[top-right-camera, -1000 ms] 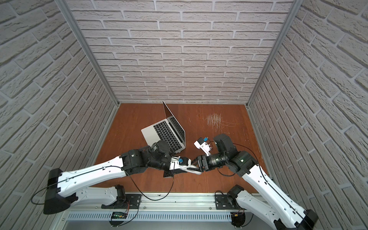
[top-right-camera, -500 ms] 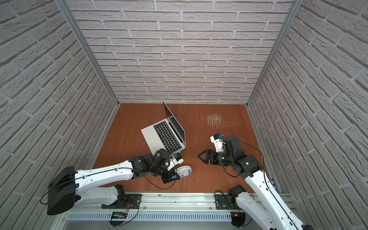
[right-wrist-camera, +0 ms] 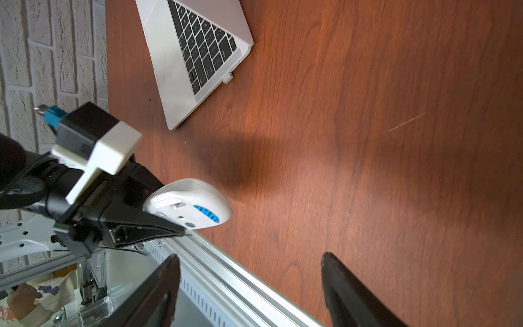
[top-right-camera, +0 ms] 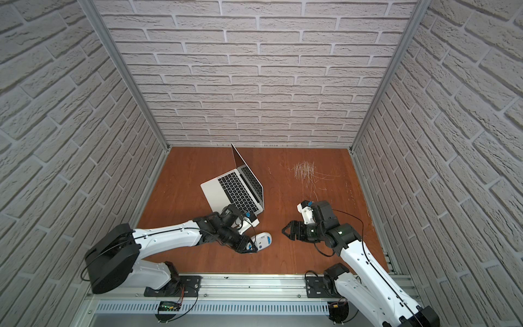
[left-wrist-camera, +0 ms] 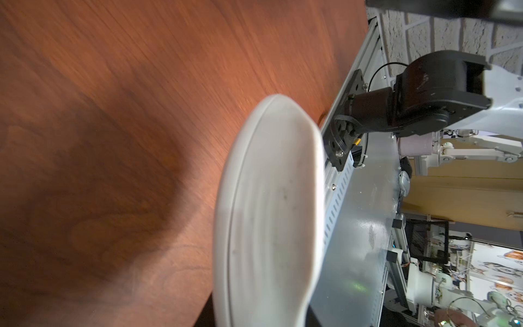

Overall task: Remove the wireless mouse receiver from the laptop
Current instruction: Place the mouse at the center of the board.

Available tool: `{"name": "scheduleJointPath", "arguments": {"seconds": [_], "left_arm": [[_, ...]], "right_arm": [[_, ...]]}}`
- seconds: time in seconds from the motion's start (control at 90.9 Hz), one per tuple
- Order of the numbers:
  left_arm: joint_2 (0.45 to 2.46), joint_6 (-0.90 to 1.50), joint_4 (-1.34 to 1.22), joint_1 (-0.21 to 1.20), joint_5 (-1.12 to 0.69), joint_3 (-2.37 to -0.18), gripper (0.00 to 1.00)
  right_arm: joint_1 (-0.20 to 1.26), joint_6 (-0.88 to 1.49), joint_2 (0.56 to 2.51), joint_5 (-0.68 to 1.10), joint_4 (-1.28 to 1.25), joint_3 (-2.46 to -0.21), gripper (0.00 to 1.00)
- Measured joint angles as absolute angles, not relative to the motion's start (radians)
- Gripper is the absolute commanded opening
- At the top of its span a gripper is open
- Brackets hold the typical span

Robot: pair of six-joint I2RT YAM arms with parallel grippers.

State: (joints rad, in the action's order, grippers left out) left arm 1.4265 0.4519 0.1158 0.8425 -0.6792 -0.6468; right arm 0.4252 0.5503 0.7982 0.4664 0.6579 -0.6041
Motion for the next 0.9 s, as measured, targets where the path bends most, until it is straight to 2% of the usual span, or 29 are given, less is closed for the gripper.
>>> {"name": "scheduleJointPath", "arguments": {"seconds": [0.363,0.506,0.814,0.902], "left_arm": [[1.634,0.461,0.074,0.836,-0.759,-0.691,0.23],[1.665,0.452,0.072,0.836,-0.774,-0.716,0.36],[1.649,0.440,0.103,0.822,-0.744,-0.711,0.53],[1.638,0.435,0.109,0.818,-0.733,-0.710,0.65]], "right_arm": [[0.425,0.550,0.776,0.462,0.646,-0.604,0.80],[0.425,0.550,0.777,0.461,0.643,-0.603,0.80],[0.425,0.550,0.783,0.459,0.643,-0.602,0.80],[0.425,0.550,0.781,0.459,0.643,-0.601,0.80]]}}
